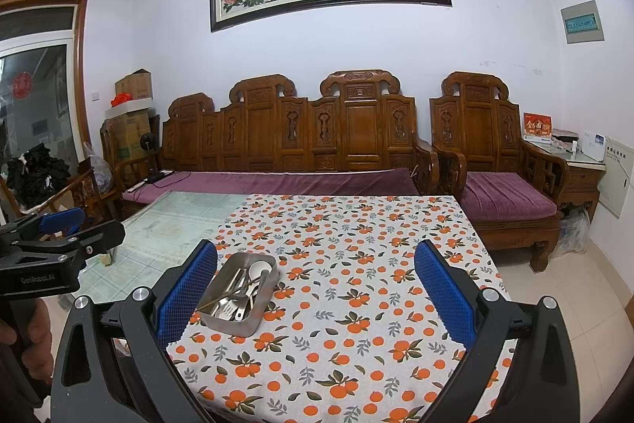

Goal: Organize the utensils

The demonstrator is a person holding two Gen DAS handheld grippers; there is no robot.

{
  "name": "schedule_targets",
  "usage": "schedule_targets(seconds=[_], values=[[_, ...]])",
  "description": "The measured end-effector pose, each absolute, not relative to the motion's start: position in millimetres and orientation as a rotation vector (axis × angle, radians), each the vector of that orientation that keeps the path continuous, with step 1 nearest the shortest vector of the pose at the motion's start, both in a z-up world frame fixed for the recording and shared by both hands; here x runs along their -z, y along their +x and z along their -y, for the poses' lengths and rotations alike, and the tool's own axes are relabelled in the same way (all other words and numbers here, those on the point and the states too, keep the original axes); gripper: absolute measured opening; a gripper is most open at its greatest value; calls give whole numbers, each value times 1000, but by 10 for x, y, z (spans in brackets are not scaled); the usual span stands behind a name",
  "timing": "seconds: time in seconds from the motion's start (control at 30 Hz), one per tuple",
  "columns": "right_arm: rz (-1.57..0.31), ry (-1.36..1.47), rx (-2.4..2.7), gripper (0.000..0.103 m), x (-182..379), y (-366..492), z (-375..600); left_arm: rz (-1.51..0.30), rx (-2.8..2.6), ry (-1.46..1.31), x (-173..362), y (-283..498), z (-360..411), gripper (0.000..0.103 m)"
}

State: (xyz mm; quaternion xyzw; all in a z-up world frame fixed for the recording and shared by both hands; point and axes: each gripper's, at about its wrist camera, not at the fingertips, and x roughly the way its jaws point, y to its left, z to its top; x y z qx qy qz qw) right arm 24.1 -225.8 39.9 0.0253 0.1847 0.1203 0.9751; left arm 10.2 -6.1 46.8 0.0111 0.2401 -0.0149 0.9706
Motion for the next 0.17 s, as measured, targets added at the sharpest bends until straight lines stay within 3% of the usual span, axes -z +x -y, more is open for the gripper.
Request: schedule_targets(seconds=[0.17], values=[[-372, 51, -242, 100, -396, 230, 2246, -485, 32, 20, -464, 105, 54, 95]])
